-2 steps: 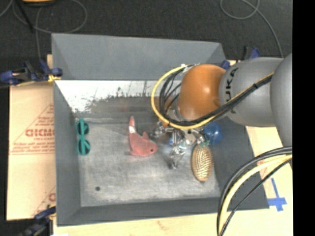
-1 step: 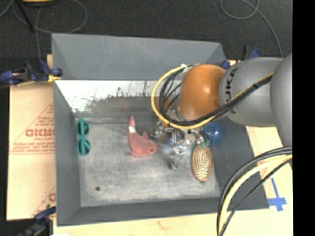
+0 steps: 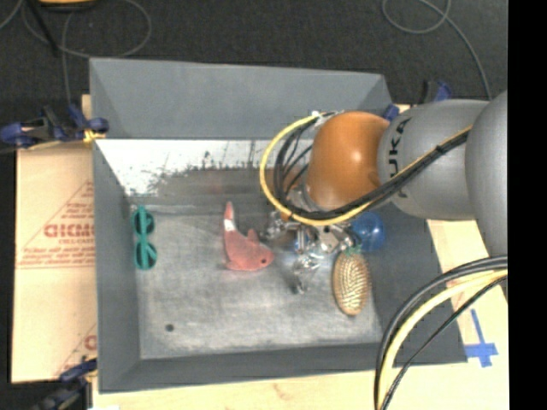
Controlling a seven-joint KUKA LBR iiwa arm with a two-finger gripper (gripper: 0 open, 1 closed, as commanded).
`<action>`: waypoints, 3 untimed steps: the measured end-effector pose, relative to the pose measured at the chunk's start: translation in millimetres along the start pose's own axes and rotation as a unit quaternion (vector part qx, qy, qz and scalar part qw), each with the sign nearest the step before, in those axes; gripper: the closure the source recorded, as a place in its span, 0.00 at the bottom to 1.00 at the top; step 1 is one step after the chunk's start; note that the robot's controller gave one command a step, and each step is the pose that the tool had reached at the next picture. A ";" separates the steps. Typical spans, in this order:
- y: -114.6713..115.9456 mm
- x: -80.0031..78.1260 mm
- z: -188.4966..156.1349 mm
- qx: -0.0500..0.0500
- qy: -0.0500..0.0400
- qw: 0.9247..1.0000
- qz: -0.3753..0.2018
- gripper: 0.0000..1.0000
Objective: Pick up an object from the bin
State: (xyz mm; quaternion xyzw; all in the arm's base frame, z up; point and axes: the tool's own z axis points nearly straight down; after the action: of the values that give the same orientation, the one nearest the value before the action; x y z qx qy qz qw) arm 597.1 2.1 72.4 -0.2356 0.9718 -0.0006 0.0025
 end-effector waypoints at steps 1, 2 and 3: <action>58.0 -29.9 -0.4 0.001 -0.003 1.000 -0.014 0.00; 82.3 -39.5 -0.4 -0.001 -0.003 1.000 -0.005 0.00; 121.4 -89.0 -1.9 -0.001 -0.003 1.000 -0.031 1.00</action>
Offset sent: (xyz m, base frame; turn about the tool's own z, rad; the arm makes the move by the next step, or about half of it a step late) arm -0.0138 0.0591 -0.0024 0.1175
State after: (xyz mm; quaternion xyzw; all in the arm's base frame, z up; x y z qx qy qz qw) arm 620.6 150.8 74.4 -0.2657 0.9640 0.0006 0.0048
